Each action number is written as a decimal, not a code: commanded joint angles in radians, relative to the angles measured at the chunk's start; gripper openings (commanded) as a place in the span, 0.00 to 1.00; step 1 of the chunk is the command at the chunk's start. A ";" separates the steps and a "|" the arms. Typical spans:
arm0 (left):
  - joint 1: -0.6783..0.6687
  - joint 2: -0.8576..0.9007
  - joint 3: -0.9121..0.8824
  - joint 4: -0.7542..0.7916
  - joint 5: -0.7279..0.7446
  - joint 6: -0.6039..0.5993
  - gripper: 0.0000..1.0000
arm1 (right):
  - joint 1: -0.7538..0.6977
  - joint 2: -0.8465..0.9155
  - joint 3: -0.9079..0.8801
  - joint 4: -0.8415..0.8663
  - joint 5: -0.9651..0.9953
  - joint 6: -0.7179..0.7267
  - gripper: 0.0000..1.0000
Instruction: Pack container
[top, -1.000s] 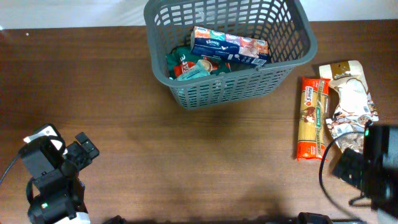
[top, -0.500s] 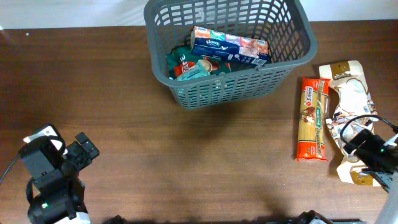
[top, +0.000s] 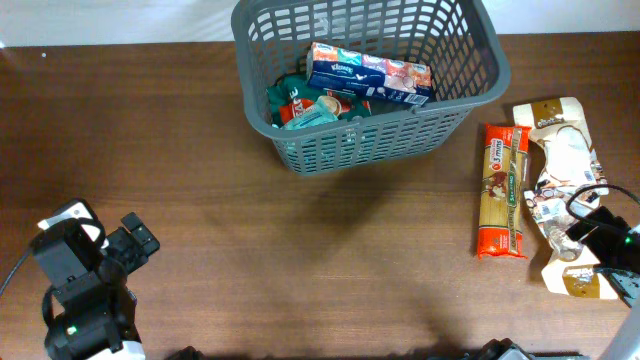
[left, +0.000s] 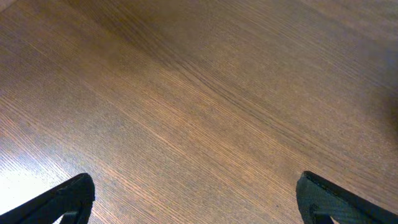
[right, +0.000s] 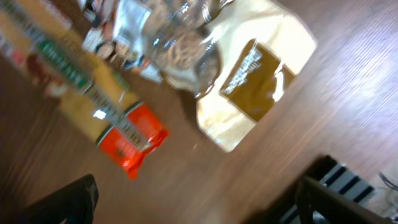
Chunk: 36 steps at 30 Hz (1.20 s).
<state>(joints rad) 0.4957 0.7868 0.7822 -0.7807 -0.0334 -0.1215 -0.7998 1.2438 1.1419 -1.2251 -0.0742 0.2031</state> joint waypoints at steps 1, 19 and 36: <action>-0.005 -0.001 -0.004 0.002 0.011 -0.009 0.99 | -0.027 0.015 -0.006 0.026 0.117 0.076 0.99; -0.005 -0.001 -0.004 0.002 0.011 -0.009 0.99 | -0.418 0.177 -0.006 0.145 -0.089 0.268 0.99; -0.005 -0.001 -0.004 0.002 0.011 -0.009 0.99 | -0.416 0.174 0.058 0.332 -0.182 0.183 0.99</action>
<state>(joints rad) 0.4957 0.7868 0.7822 -0.7811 -0.0338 -0.1215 -1.2179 1.4193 1.1542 -0.9043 -0.2020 0.4419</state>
